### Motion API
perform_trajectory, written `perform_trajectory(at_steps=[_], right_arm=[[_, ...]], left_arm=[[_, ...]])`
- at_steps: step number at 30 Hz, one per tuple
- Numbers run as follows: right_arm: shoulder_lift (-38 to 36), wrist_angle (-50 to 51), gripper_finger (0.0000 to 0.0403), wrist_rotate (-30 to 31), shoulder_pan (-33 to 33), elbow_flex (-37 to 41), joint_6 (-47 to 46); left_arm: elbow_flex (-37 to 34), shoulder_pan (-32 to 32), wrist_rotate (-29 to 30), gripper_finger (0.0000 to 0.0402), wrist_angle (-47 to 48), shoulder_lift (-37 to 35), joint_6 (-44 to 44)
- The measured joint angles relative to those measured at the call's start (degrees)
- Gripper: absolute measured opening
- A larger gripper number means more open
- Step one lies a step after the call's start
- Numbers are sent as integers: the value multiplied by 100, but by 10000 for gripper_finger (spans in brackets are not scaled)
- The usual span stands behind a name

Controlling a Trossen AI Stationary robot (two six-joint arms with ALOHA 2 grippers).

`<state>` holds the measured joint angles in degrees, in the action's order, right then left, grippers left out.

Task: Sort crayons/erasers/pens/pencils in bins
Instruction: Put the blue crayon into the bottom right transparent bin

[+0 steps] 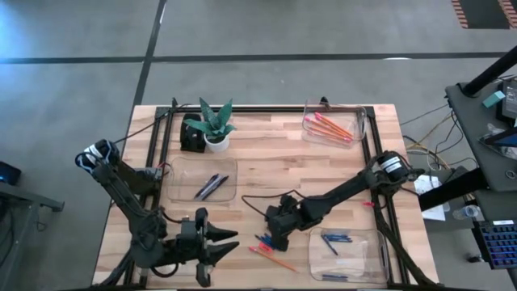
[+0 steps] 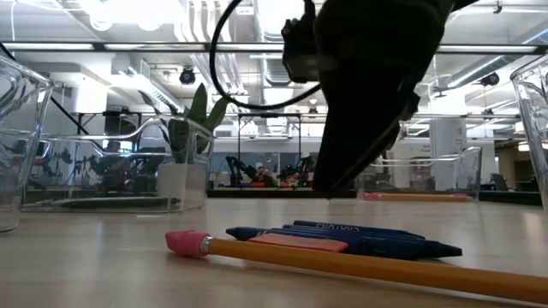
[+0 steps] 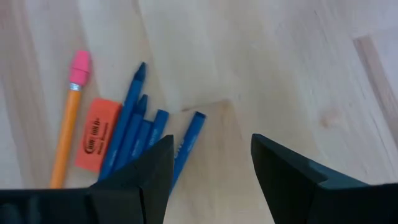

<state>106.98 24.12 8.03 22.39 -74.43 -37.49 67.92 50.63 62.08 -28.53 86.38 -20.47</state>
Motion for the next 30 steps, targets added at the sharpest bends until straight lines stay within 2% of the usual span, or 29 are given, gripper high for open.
perform_trajectory(at_steps=[14, 25, 30], right_arm=[[307, -79, 203, 397, 152, 2, -704], [551, -59, 202, 632, 198, -116, -1085], [559, 23, 181, 748, 199, -144, -1009]], left_arm=[[-63, 0, -3, 107, 89, 69, 43], [-68, 71, -25, 107, 96, 3, 959], [-68, 174, -28, 107, 105, -36, 1443]])
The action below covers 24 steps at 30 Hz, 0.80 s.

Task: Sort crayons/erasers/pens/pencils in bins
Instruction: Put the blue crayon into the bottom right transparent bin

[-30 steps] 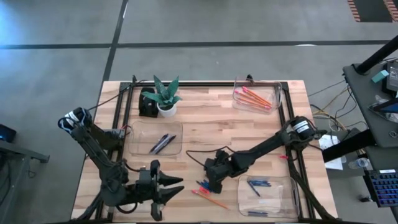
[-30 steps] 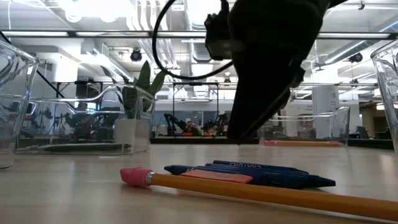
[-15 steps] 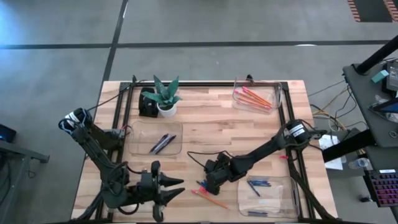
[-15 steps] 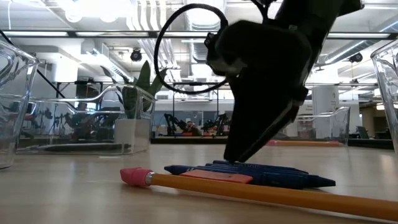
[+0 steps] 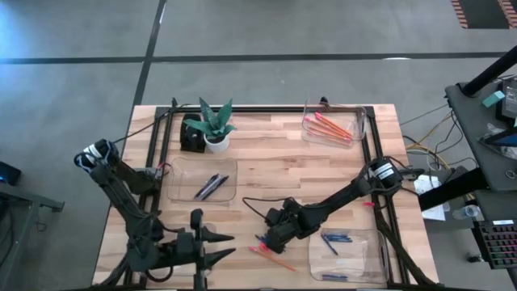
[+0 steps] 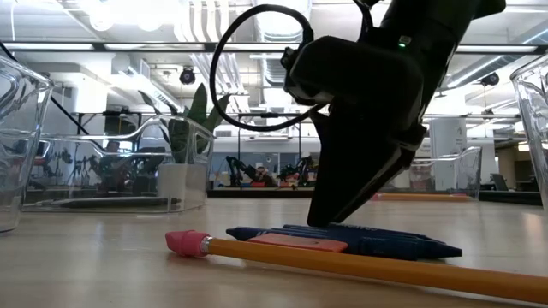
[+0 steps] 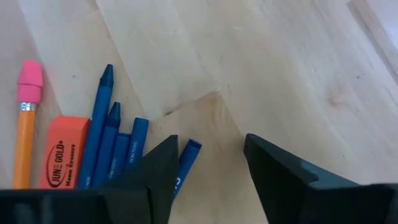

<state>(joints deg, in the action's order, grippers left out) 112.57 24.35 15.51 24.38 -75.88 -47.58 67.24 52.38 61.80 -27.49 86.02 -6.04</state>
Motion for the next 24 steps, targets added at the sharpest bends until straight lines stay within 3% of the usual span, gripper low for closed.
perform_trajectory(at_steps=[7, 24], right_arm=[[3, 197, 128, 25, 3, 0, 126], [-19, 275, 46, -185, 39, 5, 1032]], left_arm=[[11, 153, -4, 107, 2, -52, 670], [11, 175, -2, 107, 22, -146, 1154]])
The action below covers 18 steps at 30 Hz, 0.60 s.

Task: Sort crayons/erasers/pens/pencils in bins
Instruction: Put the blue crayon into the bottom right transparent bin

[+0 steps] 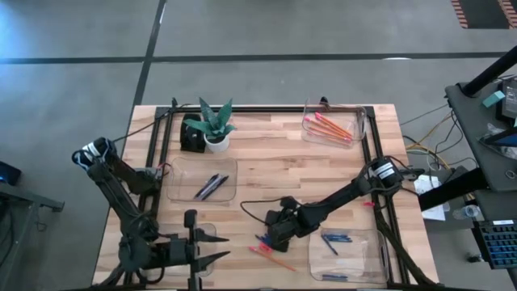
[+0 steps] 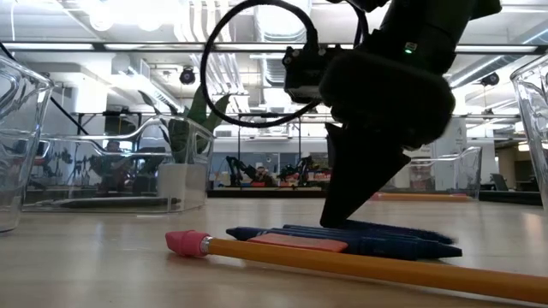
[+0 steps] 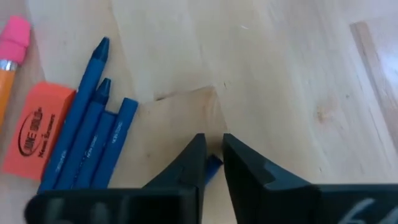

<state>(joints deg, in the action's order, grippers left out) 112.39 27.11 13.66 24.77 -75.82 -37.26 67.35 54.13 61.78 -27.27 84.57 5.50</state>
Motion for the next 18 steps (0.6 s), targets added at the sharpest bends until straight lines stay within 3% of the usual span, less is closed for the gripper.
perform_trajectory(at_steps=[6, 18], right_arm=[[-134, 43, 15, 8, -152, 18, 386], [-419, 150, 16, 95, -268, -391, 51]], left_arm=[[-11, 0, 1, 107, 1, -134, 0], [-50, 26, 2, 107, 278, -307, -11]])
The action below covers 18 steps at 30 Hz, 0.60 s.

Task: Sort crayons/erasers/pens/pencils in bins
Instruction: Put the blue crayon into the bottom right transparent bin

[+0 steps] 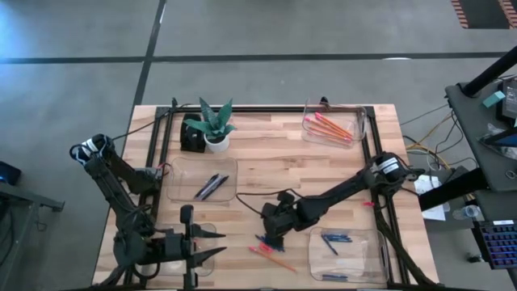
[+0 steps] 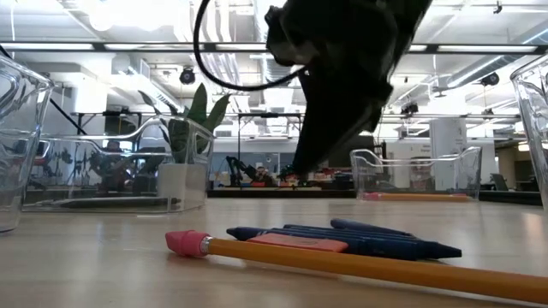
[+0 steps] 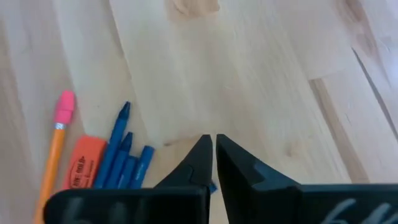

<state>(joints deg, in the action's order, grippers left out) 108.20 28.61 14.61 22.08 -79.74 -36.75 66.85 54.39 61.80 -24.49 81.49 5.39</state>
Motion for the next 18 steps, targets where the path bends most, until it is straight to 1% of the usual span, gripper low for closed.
perform_trajectory(at_steps=[2, 4, 7, 10, 14, 18], right_arm=[[-14, 184, 28, 0, 39, -79, -265], [-20, 361, 49, -3, 82, -95, -662], [-20, 641, 89, -33, 155, -98, -1539], [-20, 648, 127, -243, 196, -101, -2437], [24, 643, 160, -438, 271, -105, -2914], [112, 658, 168, -455, 336, -128, -3071]], left_arm=[[-2, 1, 0, 107, 72, 0, -2], [-2, 13, 0, 107, 113, 0, -5], [-2, 45, 0, 107, 113, 0, -3], [-2, 55, 0, 107, 113, -10, 0], [-2, 55, 0, 107, 113, -24, 0], [-4, 52, 1, 107, 122, -43, 2]])
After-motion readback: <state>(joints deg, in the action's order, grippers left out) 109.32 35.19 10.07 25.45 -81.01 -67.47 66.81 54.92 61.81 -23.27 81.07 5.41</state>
